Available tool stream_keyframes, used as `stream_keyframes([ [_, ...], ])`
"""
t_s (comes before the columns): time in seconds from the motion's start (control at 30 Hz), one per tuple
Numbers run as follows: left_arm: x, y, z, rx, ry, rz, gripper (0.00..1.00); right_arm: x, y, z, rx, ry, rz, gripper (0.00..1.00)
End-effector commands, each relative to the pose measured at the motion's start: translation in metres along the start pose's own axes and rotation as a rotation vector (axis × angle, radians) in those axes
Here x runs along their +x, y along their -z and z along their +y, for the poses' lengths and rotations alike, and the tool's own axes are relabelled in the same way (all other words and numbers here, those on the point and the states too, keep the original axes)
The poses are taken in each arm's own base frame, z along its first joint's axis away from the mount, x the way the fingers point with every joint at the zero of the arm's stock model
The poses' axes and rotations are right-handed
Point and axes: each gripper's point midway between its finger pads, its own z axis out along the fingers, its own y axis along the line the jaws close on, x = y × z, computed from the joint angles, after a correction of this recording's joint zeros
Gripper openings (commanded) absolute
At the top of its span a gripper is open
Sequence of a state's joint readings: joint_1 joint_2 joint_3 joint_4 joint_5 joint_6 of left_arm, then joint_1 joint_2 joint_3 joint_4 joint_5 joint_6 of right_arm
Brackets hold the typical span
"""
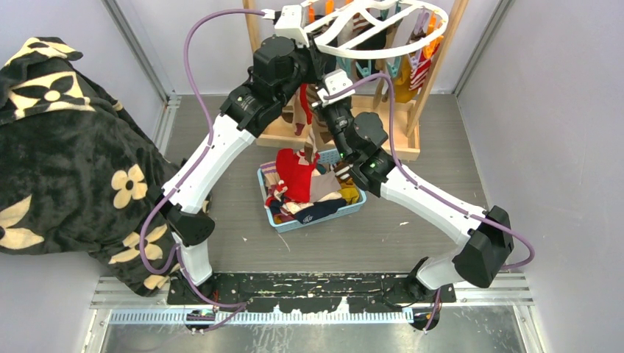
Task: Clip the socks to the hanger
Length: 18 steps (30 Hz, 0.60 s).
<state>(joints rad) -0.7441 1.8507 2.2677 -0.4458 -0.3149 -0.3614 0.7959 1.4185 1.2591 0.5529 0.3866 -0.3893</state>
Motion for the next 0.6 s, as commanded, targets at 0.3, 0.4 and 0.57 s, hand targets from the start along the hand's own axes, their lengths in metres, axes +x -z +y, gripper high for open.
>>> stream_keyframes([
  [0.3, -0.0294, 0.0129, -0.0053, 0.008, 0.012, -0.079, 0.54, -0.0390, -0.0039, -0.0186, 0.035, -0.071, -0.098, 0.01],
  [0.4, -0.0301, 0.0133, -0.0039, 0.002, 0.008, -0.080, 0.60, -0.0392, -0.0041, -0.0208, 0.037, -0.082, -0.097, 0.01],
  [0.57, -0.0335, 0.0153, -0.0034, 0.001, 0.011, -0.088, 0.62, -0.0401, -0.0033, -0.0198, 0.020, -0.098, -0.093, 0.01],
])
